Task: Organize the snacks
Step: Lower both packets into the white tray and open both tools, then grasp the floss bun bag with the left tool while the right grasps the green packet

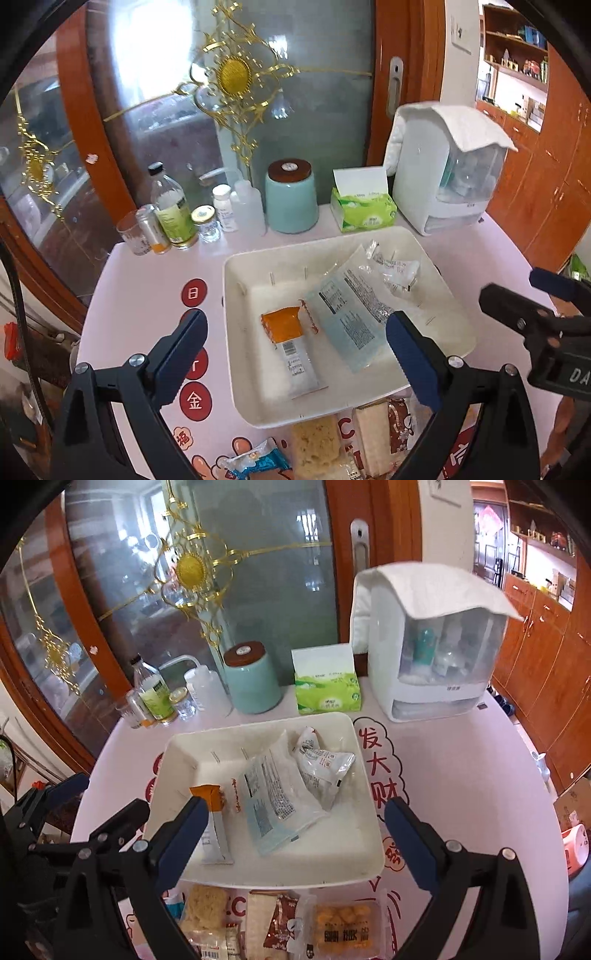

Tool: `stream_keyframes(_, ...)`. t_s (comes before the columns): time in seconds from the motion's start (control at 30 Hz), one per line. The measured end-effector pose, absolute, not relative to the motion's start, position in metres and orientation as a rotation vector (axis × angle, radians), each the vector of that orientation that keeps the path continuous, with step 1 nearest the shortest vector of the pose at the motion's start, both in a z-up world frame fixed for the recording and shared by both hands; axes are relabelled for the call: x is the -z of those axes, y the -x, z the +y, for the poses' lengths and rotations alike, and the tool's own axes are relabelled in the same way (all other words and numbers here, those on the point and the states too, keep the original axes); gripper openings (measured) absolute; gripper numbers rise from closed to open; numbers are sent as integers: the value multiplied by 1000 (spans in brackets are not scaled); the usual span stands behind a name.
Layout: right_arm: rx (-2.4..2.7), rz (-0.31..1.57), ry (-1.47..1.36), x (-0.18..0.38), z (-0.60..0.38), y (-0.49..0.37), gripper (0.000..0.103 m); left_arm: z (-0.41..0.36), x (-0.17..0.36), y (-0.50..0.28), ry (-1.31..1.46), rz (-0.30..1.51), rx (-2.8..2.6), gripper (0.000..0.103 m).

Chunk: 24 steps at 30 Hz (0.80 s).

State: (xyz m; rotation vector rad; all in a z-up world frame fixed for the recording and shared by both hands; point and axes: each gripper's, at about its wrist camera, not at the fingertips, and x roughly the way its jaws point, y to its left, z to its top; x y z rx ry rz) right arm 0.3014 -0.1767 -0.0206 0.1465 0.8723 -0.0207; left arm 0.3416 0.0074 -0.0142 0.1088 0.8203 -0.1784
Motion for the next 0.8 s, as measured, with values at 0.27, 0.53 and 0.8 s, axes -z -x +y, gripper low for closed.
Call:
stream_keyframes(0.27,-17,887,-121,5,-181,-257,97,10,-12,-294,-143,808,142,97)
stream_keyframes(0.53,-129,835,-129,-11,-185,-192,97,19,-31,-227,-101,782,91,97)
stream_keyframes(0.8,-134,833,-29,-5,-193,-124,97,21,-17,-153,-82,820,51,97)
